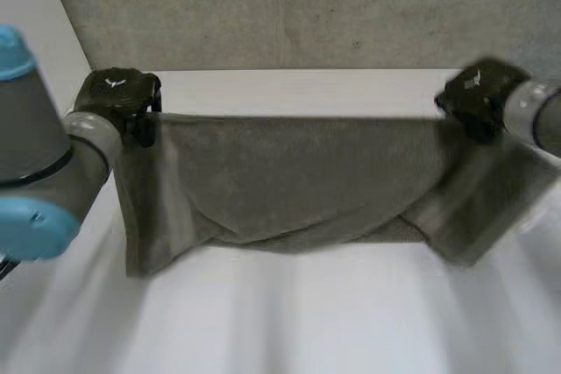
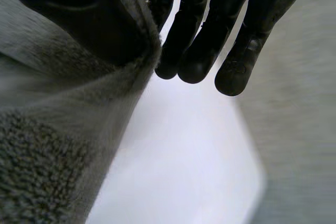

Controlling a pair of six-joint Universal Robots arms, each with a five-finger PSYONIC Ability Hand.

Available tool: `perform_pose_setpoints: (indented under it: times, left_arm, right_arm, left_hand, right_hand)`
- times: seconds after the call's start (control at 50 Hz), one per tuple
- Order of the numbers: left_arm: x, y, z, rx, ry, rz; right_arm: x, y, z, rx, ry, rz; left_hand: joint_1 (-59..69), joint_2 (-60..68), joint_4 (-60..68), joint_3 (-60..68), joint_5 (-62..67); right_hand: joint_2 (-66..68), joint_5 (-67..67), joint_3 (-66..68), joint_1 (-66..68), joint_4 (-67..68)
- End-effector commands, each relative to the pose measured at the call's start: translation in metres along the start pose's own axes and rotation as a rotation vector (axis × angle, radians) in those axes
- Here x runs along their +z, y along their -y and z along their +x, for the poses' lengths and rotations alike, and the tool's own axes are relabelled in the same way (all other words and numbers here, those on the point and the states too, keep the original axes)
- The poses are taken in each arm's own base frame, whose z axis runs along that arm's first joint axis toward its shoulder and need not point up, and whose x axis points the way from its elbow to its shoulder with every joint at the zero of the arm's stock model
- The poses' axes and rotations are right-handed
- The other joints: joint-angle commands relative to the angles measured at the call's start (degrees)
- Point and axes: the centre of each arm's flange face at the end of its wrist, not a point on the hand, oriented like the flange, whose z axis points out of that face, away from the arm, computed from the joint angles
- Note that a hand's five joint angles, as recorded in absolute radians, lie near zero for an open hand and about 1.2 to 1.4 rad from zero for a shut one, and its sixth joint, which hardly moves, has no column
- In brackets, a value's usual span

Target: Fold the towel.

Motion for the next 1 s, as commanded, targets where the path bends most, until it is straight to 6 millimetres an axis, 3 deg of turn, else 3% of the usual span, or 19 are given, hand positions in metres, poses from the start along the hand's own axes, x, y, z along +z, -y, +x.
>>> perform_pose_setpoints:
  times: [0.02, 0.04, 0.06, 0.08, 0.12, 0.18, 0.26, 0.3, 0.34, 0.36, 0.4, 0.46, 0.5, 0.52, 0.56, 0.62, 0.66, 0.82, 1.0]
  left_arm:
    - [0.043, 0.063, -0.015, 0.056, 0.089, 0.229]
    - [0.043, 0.063, -0.016, 0.056, 0.089, 0.230]
    - [0.044, 0.087, -0.022, 0.038, 0.119, 0.320]
    - [0.044, 0.087, -0.022, 0.038, 0.120, 0.321]
    - [0.039, 0.130, -0.035, -0.025, 0.200, 0.502]
    - [0.031, 0.155, -0.045, -0.081, 0.246, 0.619]
    - [0.021, 0.165, -0.048, -0.110, 0.251, 0.663]
    - [0.021, 0.157, -0.047, -0.111, 0.243, 0.638]
    - [0.023, 0.125, -0.038, -0.098, 0.209, 0.535]
    - [0.023, 0.125, -0.038, -0.098, 0.209, 0.534]
    - [0.022, 0.080, -0.026, -0.076, 0.175, 0.406]
    - [0.019, 0.059, -0.022, -0.068, 0.162, 0.350]
    - [0.013, 0.014, -0.011, -0.054, 0.139, 0.255]
    - [0.013, 0.014, -0.011, -0.053, 0.139, 0.254]
    - [0.004, -0.028, -0.001, -0.037, 0.121, 0.182]
    - [-0.001, -0.044, 0.002, -0.032, 0.117, 0.161]
    - [-0.009, -0.072, 0.007, -0.023, 0.109, 0.122]
    - [-0.008, -0.101, -0.004, -0.021, 0.143, 0.077]
    - [-0.002, -0.101, -0.014, -0.031, 0.176, 0.083]
  right_arm:
    - [0.026, 0.056, 0.068, -0.045, -0.551, 0.389]
    - [0.026, 0.056, 0.068, -0.045, -0.552, 0.390]
    - [0.023, 0.067, 0.081, -0.039, -0.657, 0.483]
    - [0.015, 0.081, 0.091, -0.025, -0.742, 0.579]
    - [0.003, 0.093, 0.097, -0.006, -0.793, 0.663]
    - [-0.011, 0.100, 0.099, 0.030, -0.792, 0.726]
    - [-0.008, 0.093, 0.089, 0.045, -0.717, 0.714]
    - [-0.005, 0.087, 0.080, 0.049, -0.658, 0.688]
    - [0.002, 0.072, 0.055, 0.057, -0.501, 0.619]
    - [0.002, 0.072, 0.055, 0.057, -0.500, 0.619]
    - [0.006, 0.058, 0.026, 0.062, -0.338, 0.568]
    - [0.007, 0.050, 0.012, 0.062, -0.267, 0.540]
    - [0.009, 0.031, -0.015, 0.082, -0.145, 0.481]
    - [0.009, 0.031, -0.015, 0.082, -0.144, 0.481]
    - [0.012, 0.004, -0.038, 0.104, -0.061, 0.409]
    - [0.012, -0.010, -0.050, 0.122, -0.023, 0.371]
    - [0.011, -0.033, -0.072, 0.147, 0.044, 0.318]
    - [0.020, -0.074, -0.120, 0.187, 0.124, 0.242]
    - [0.028, -0.088, -0.130, 0.219, 0.104, 0.161]
  left_hand:
    - [-3.58, -6.87, -7.15, -8.72, -15.28]
    - [-3.58, -6.87, -7.15, -8.72, -15.28]
    - [-3.58, -6.87, -7.15, -8.72, -15.28]
    - [-3.58, -6.87, -7.15, -8.72, -15.28]
    - [-3.58, -6.87, -7.15, -8.72, -15.28]
    - [-3.58, -6.87, -7.15, -8.72, -15.28]
    - [-3.58, -6.87, -7.15, -8.72, -15.28]
    - [-3.58, -6.87, -7.15, -8.72, -15.28]
    - [-3.58, -6.87, -7.15, -8.72, -15.28]
    - [-3.58, -6.87, -7.15, -8.72, -15.28]
    - [-3.58, -6.87, -7.15, -8.72, -15.28]
    - [-3.58, -6.87, -7.15, -8.72, -15.28]
    - [-3.58, -6.87, -7.15, -8.72, -15.28]
    - [-3.58, -6.87, -7.15, -8.72, -15.28]
    - [-3.58, -6.87, -7.15, -8.72, -15.28]
    - [-3.58, -6.87, -7.15, -8.72, -15.28]
    - [-3.58, -6.87, -7.15, -8.72, -15.28]
    - [-3.58, -6.87, -7.15, -8.72, -15.28]
    - [-3.58, -6.87, -7.15, -8.72, -15.28]
  right_hand:
    - [3.22, 2.95, 3.39, 3.08, 2.82]
    - [3.22, 2.95, 3.39, 3.08, 2.82]
    - [3.22, 2.95, 3.39, 3.08, 2.82]
    - [3.22, 2.95, 3.39, 3.08, 2.82]
    - [3.22, 2.95, 3.39, 3.08, 2.82]
    - [3.22, 2.95, 3.39, 3.08, 2.82]
    - [3.22, 2.95, 3.39, 3.08, 2.82]
    - [3.22, 2.95, 3.39, 3.08, 2.82]
    - [3.22, 2.95, 3.39, 3.08, 2.82]
    - [3.22, 2.95, 3.39, 3.08, 2.82]
    - [3.22, 2.95, 3.39, 3.08, 2.82]
    - [3.22, 2.95, 3.39, 3.08, 2.82]
    - [3.22, 2.95, 3.39, 3.08, 2.82]
    - [3.22, 2.95, 3.39, 3.08, 2.82]
    - [3.22, 2.95, 3.39, 3.08, 2.82]
    - [3.22, 2.95, 3.39, 3.08, 2.82]
    - [3.22, 2.95, 3.39, 3.08, 2.82]
    - [3.22, 2.95, 3.39, 3.08, 2.82]
    - [2.44, 2.17, 2.61, 2.29, 2.04]
